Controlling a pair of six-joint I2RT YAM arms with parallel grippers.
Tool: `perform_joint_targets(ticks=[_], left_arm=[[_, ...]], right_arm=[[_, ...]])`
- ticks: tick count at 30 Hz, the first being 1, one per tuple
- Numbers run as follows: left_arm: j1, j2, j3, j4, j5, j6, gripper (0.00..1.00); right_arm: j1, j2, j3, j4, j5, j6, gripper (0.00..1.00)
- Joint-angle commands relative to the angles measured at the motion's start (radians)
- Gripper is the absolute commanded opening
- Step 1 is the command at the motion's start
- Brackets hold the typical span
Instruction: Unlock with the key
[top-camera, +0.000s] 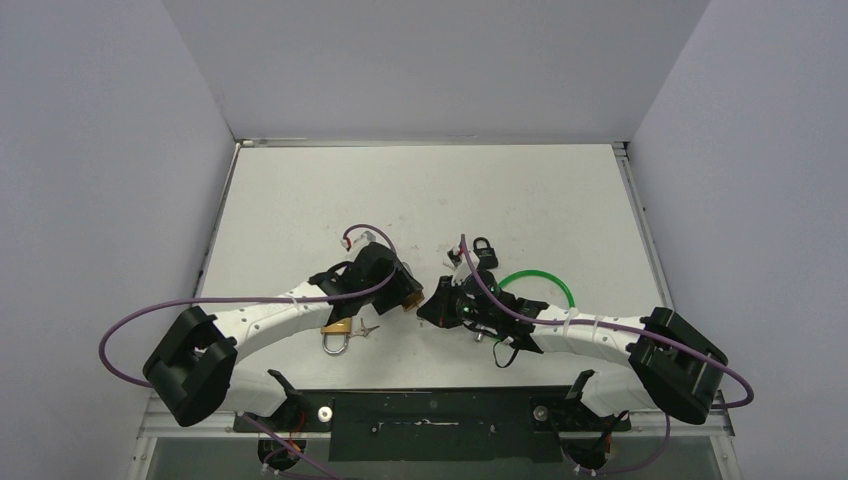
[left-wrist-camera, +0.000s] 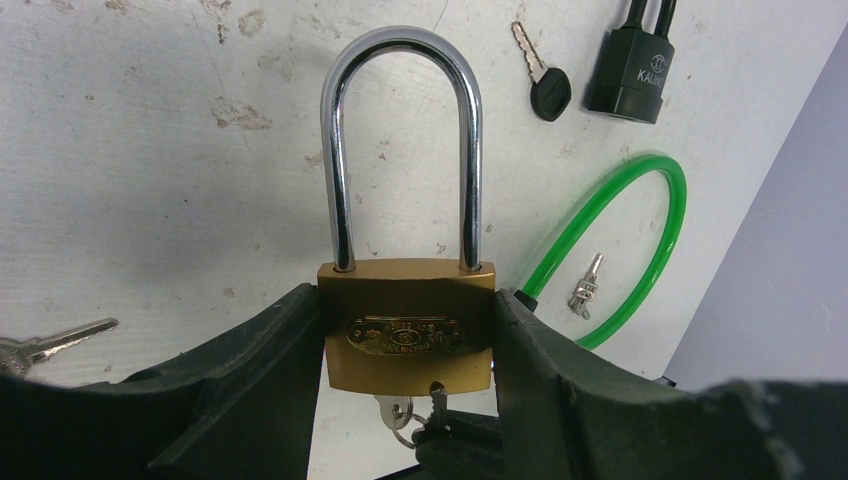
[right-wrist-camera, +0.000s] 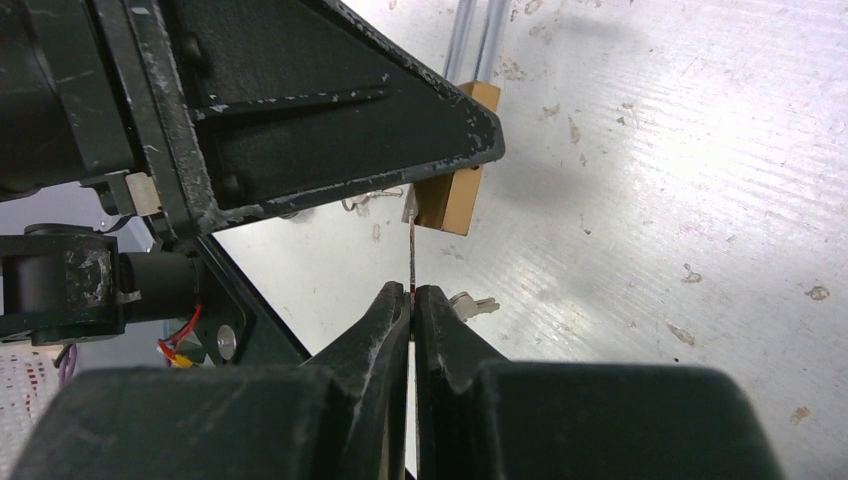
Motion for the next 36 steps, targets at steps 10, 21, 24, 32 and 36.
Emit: perform_joint_targets(ticks=[10,21,24,32,36], left_arm=[[0.006,-0.066,0.024,0.076,-0.026,-0.023,0.00],[0.006,-0.066,0.019,0.079,-0.018,-0.021,0.00],[0.005,-0.068,0.016,0.084,-0.014,-0.021,0.00],[0.004,-0.067,0.012,0.094,-0.007,-0.017,0.00],[0.003,-0.072,0.007,0.101,-0.002,-0.017,0.00]], right_arm=[[0.008,-0.011,0.038,-0.022,0.016,-0.006,0.00],[0.007,-0.014,0.032,0.006,0.001,-0.003,0.00],[0.006,-0.006,0.040,0.019,-0.005,-0.004,0.00],[-0.018,0.013,0.056,0.021,-0.020,-0.011,0.00],[-0.031,0.013,0.051,0.027,-0.029,-0.003,0.00]])
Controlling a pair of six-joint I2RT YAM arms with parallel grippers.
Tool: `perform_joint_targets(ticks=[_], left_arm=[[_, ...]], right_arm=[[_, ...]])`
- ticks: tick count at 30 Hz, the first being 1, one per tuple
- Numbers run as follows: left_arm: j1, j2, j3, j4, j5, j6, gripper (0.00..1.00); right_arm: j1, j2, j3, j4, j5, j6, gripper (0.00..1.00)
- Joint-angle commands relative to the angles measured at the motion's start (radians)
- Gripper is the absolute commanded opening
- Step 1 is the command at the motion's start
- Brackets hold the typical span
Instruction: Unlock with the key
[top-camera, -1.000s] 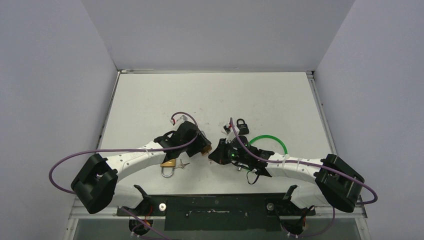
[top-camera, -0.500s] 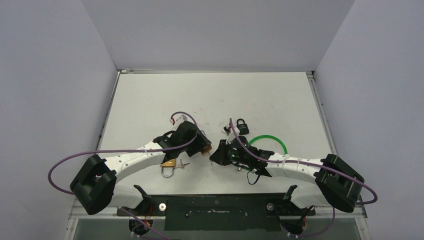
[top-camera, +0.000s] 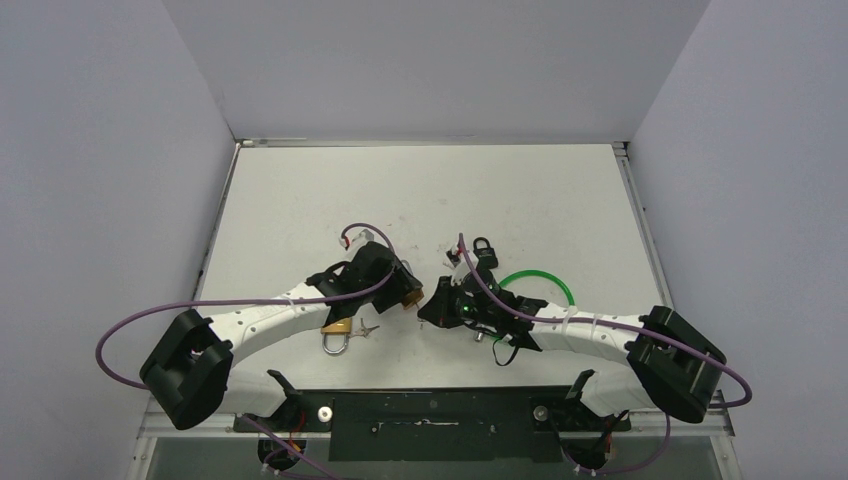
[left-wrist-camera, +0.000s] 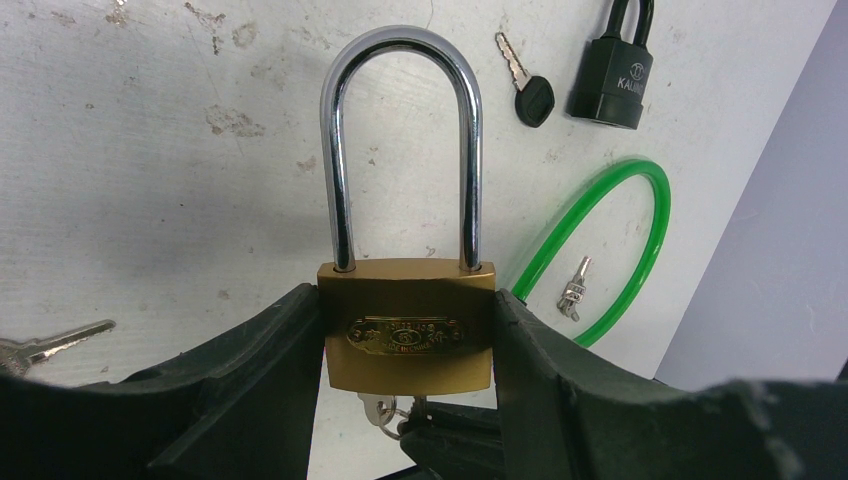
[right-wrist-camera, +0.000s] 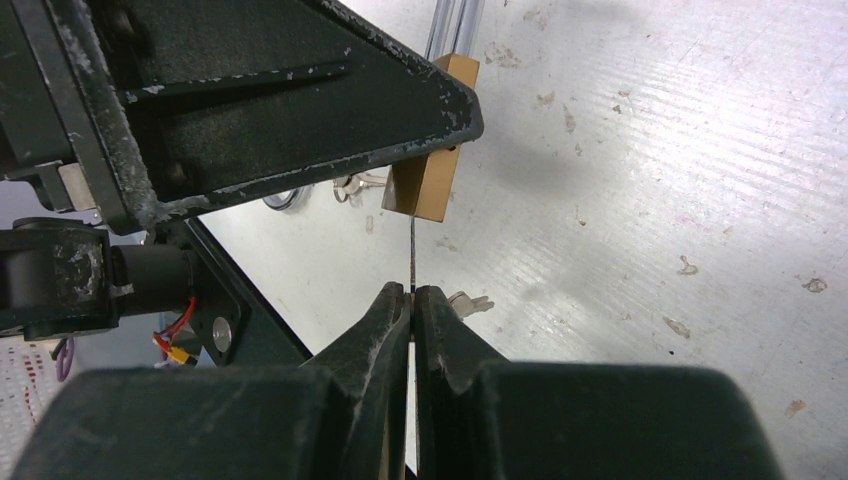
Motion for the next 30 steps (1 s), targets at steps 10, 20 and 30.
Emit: perform_joint_targets(ticks=[10,20,30], left_arm=[[0.003,-0.048,0.004,0.121,0.037,-0.028,0.00],[0.002,-0.052,-0.018,0.153,0.067,-0.075,0.00],[0.003,-0.025,-0.026,0.154,0.054,-0.074,0.00]], right_arm=[[-0.037,0.030,0.053,0.067,-0.021,0.006,0.00],[-0.056,0.102,0.137,0.027,-0.003,0.041,0.00],[-0.089,0.165,0.239,-0.016,-0.084,0.087,0.00]])
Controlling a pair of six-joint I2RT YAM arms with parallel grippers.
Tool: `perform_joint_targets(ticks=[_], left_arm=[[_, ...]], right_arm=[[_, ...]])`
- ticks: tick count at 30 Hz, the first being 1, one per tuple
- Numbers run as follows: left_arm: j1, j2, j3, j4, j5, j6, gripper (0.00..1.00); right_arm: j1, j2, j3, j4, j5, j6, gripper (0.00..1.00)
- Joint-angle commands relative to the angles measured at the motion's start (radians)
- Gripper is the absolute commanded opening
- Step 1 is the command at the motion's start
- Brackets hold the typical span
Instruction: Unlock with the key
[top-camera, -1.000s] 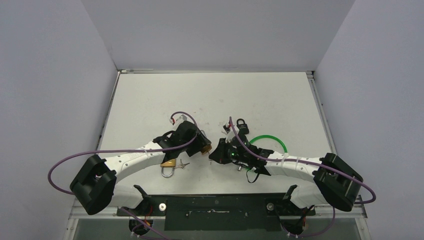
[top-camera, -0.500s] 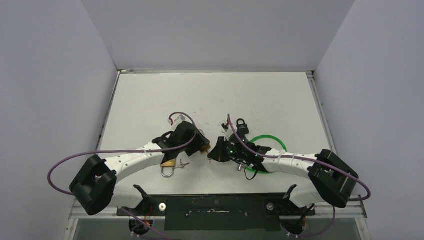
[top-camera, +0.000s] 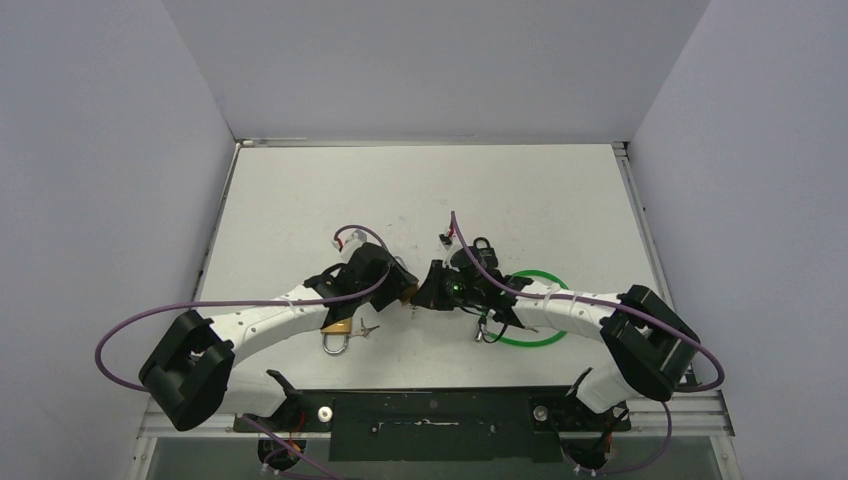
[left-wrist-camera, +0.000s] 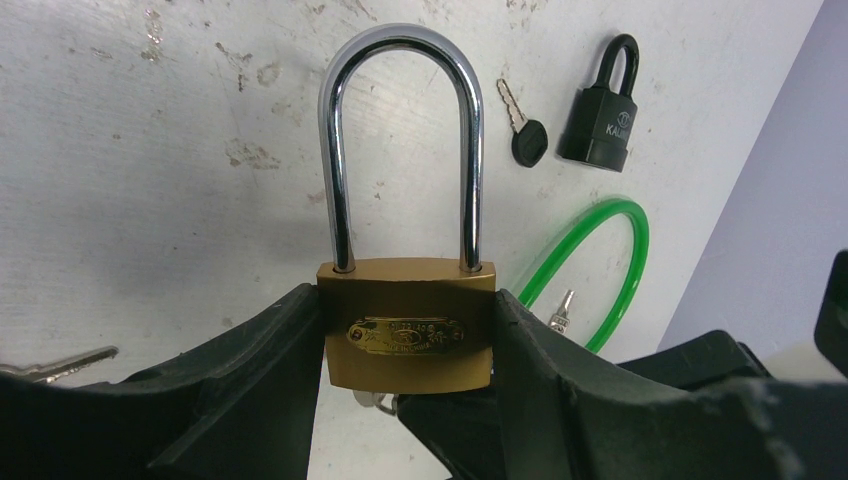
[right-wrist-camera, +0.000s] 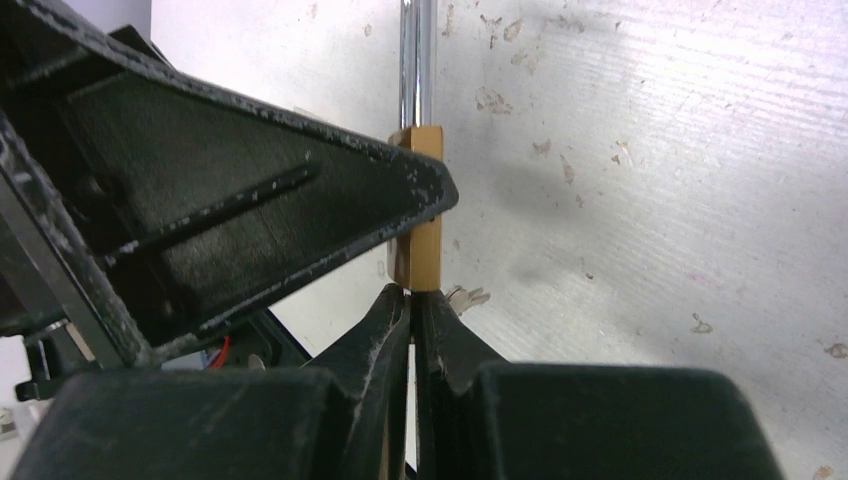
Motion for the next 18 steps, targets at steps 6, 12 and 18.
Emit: perform_joint_targets(ticks=[6,12,18], left_arm=[[-0.016,-0.022,0.017,0.109,0.115,-0.033,0.00],[-0.016,-0.053,0.003,0.135,0.119,-0.054,0.00],[-0.013,-0.124,-0.026,0.111,-0.034,-0.051,0.00]], right_arm=[[-0.011,0.016,0.074,0.063,0.054,-0.082,0.00],[-0.023,-0.002,-0.004,0.245,0.010,-0.051,0.07],[-0.022,-0.115,-0.135,0.348,0.002,-0.047,0.35]])
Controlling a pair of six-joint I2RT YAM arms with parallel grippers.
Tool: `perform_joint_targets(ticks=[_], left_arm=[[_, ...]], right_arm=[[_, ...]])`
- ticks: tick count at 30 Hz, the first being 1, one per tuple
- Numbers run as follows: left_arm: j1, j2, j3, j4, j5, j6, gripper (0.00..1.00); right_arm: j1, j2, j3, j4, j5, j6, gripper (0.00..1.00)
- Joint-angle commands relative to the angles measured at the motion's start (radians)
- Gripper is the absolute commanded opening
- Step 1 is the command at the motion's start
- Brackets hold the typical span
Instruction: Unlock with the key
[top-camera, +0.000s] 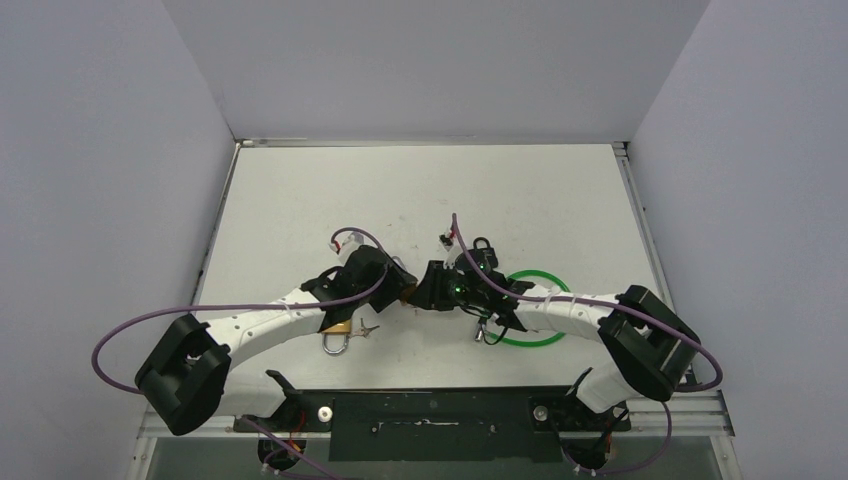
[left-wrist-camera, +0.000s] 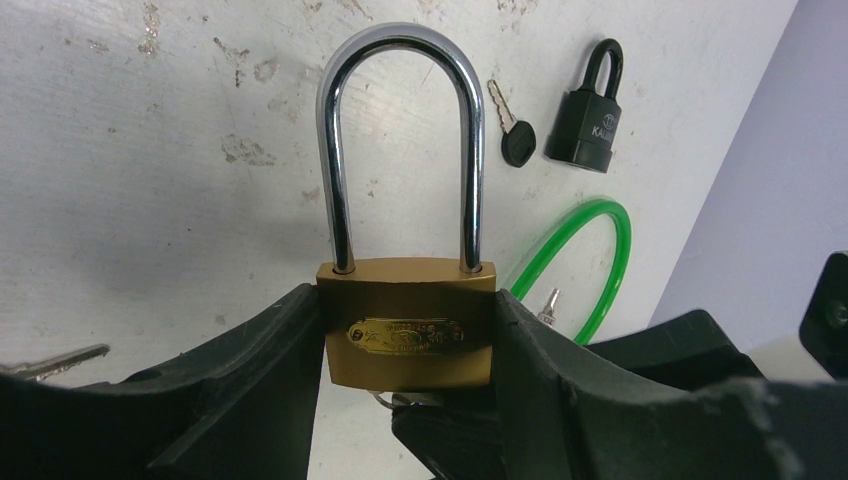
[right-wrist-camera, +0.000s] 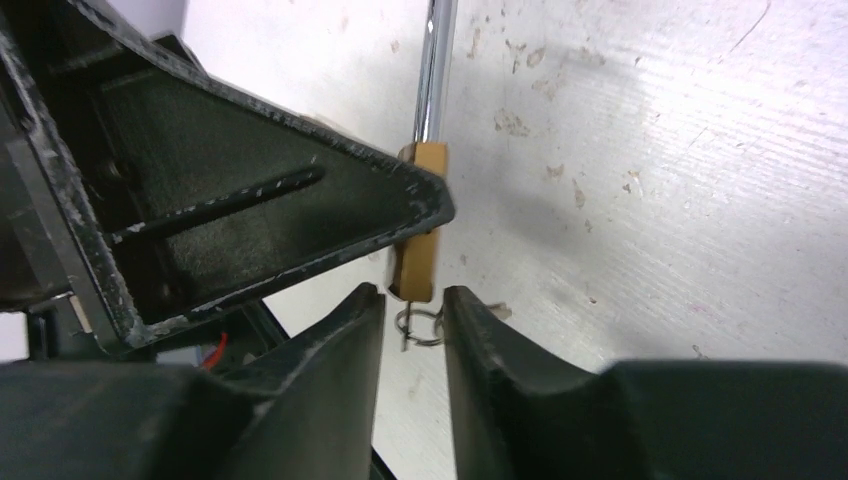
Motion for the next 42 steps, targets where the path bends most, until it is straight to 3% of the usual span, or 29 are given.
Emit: perform_joint_targets(ticks=[1,4,8,23,30,32,34,36,42], left_arm=[[-0.014,-0.090,0.011,0.072,-0.059,-0.021,0.00],[-0.006,-0.097,0.007,0.064,-0.083,-0.023,0.00],[-0.003,-0.099,0.004,0.069,-0.082,-0.024,0.00],[-0.001,-0.109,-0.017,0.100,-0.043,-0.035,0.00],[0.007,-0.117,-0.034,0.116,-0.020,-0.048,0.00],[0.007,-0.121,-0.034,0.117,-0.021,-0.048,0.00],[0.009,-0.124,-0.034,0.117,-0.023,-0.047,0.00],[0.011,-0.121,-0.034,0.117,-0.022,-0.046,0.00],[0.013,-0.119,-0.032,0.117,-0.021,-0.046,0.00]], right_arm=[[-0.009,-0.123,-0.090,0.234,0.016,0.002,0.39],[0.016,-0.171,-0.149,0.276,0.020,0.025,0.51],[0.030,-0.174,-0.176,0.273,0.041,0.046,0.52],[0.034,-0.091,-0.085,0.224,0.079,0.031,0.27],[0.031,-0.050,-0.077,0.253,0.045,0.047,0.04],[0.033,-0.043,-0.079,0.253,0.041,0.051,0.06],[0.034,-0.047,-0.089,0.253,0.043,0.053,0.20],[0.034,-0.058,-0.102,0.251,0.048,0.058,0.26],[0.034,-0.072,-0.118,0.243,0.045,0.064,0.25]])
